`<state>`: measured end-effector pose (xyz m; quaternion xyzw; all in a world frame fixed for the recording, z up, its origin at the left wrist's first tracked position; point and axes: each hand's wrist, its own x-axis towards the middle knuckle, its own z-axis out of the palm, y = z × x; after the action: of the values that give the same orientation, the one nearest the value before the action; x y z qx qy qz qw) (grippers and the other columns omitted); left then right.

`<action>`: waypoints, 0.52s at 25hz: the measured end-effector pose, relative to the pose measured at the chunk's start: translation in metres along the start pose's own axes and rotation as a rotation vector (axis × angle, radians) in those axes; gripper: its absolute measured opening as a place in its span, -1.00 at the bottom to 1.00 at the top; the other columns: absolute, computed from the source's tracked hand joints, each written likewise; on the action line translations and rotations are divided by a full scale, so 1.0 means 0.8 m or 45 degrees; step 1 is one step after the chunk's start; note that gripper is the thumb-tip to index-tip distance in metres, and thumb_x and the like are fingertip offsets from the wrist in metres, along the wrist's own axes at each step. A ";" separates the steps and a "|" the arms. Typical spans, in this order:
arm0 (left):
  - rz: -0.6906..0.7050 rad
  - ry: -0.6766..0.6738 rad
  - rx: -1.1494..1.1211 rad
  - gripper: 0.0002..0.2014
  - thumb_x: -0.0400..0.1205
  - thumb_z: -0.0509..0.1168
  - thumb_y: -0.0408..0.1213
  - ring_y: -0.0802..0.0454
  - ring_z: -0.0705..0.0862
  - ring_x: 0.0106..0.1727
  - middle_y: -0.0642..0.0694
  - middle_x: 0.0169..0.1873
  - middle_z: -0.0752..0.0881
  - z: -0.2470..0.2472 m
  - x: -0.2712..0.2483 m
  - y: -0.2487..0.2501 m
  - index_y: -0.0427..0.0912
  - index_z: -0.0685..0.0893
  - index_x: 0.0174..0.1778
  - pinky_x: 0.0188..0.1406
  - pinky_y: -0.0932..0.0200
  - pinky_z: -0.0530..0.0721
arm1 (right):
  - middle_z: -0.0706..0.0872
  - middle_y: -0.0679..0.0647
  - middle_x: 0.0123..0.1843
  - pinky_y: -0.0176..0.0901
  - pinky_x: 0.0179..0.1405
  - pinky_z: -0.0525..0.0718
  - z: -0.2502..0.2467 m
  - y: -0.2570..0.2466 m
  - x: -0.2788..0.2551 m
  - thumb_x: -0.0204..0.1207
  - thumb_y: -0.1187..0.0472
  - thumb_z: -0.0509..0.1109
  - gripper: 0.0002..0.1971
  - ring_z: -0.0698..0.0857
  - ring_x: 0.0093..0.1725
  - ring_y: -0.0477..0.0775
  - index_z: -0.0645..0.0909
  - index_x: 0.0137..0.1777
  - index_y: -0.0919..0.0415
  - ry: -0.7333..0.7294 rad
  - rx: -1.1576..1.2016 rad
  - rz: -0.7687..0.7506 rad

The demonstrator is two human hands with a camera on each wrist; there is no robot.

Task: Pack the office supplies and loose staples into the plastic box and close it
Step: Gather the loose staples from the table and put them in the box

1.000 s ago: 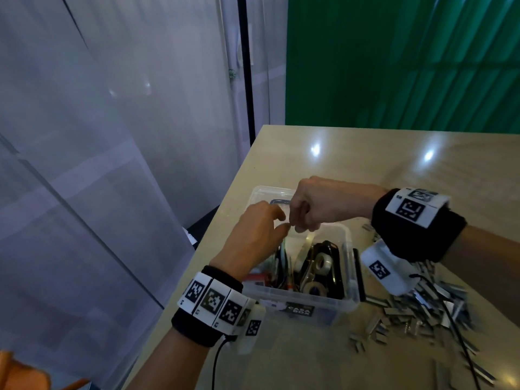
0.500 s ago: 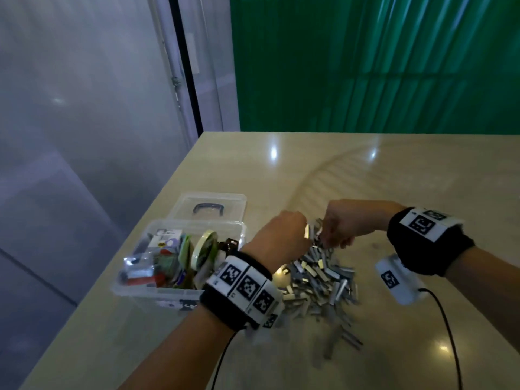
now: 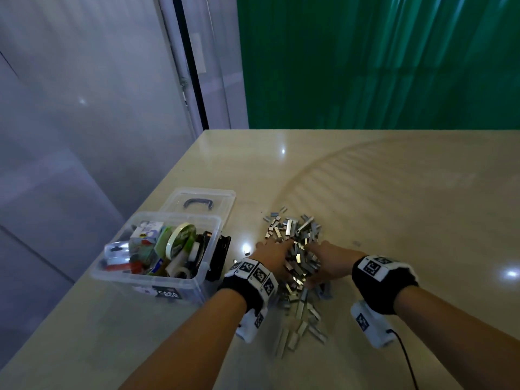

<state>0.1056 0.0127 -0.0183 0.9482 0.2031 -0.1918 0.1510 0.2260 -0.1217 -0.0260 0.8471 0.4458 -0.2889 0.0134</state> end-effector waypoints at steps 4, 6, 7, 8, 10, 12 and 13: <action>-0.003 0.063 -0.043 -0.24 0.52 0.51 -0.20 -0.35 0.40 0.47 -0.22 0.44 0.47 0.005 0.000 0.007 0.06 0.32 0.62 0.38 -0.18 0.45 | 0.62 0.15 0.37 0.07 0.18 0.70 0.013 -0.016 0.018 0.26 -0.10 0.72 -0.17 0.68 0.24 0.23 0.44 0.49 0.04 0.134 0.043 -0.007; -0.036 0.089 -0.113 -0.23 0.47 0.56 -0.22 -0.34 0.48 0.43 -0.24 0.39 0.51 0.004 0.005 0.008 0.04 0.39 0.59 0.37 -0.21 0.51 | 0.70 0.11 0.32 -0.03 0.10 0.69 0.007 -0.023 0.018 0.30 0.02 0.72 -0.27 0.72 0.22 0.20 0.50 0.44 0.08 0.157 0.044 -0.025; -0.053 0.098 -0.128 -0.25 0.44 0.58 -0.22 -0.32 0.52 0.40 -0.25 0.36 0.56 0.005 0.007 0.008 0.02 0.44 0.54 0.37 -0.20 0.55 | 0.72 0.11 0.30 -0.07 0.07 0.66 0.005 -0.025 0.018 0.33 0.06 0.70 -0.34 0.73 0.22 0.20 0.54 0.40 0.10 0.174 0.028 -0.026; -0.050 0.119 -0.157 -0.30 0.39 0.60 -0.21 -0.30 0.58 0.37 -0.24 0.31 0.61 0.008 0.012 0.006 0.01 0.51 0.46 0.35 -0.19 0.59 | 0.74 0.12 0.28 -0.11 0.03 0.64 0.002 -0.026 0.018 0.37 0.11 0.68 -0.43 0.74 0.21 0.20 0.57 0.36 0.13 0.188 0.010 -0.013; -0.059 0.169 -0.245 -0.44 0.35 0.61 -0.24 -0.26 0.68 0.25 -0.24 0.20 0.68 0.007 0.014 0.003 -0.04 0.62 0.27 0.24 -0.13 0.68 | 0.76 0.17 0.22 -0.16 -0.08 0.58 0.002 -0.026 0.017 0.44 0.22 0.61 -0.59 0.76 0.16 0.21 0.65 0.27 0.21 0.228 -0.014 -0.004; -0.045 0.235 -0.315 -0.62 0.45 0.54 -0.33 -0.20 0.70 0.19 -0.25 0.16 0.72 0.005 0.013 0.002 -0.17 0.70 0.19 0.18 0.00 0.70 | 0.77 0.21 0.16 -0.14 -0.14 0.59 0.001 -0.026 0.016 0.45 0.33 0.56 -0.68 0.77 0.11 0.22 0.69 0.20 0.29 0.224 0.003 0.027; -0.038 0.278 -0.349 -0.67 0.49 0.51 -0.35 -0.16 0.72 0.18 -0.24 0.15 0.74 0.004 0.010 0.001 -0.21 0.74 0.19 0.16 0.06 0.69 | 0.77 0.24 0.14 -0.11 -0.17 0.63 0.000 -0.025 0.016 0.45 0.36 0.55 -0.71 0.77 0.08 0.23 0.71 0.17 0.34 0.219 0.014 0.025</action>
<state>0.1115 0.0135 -0.0244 0.9308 0.2567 -0.0604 0.2530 0.2163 -0.1001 -0.0276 0.8731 0.4355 -0.2174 -0.0269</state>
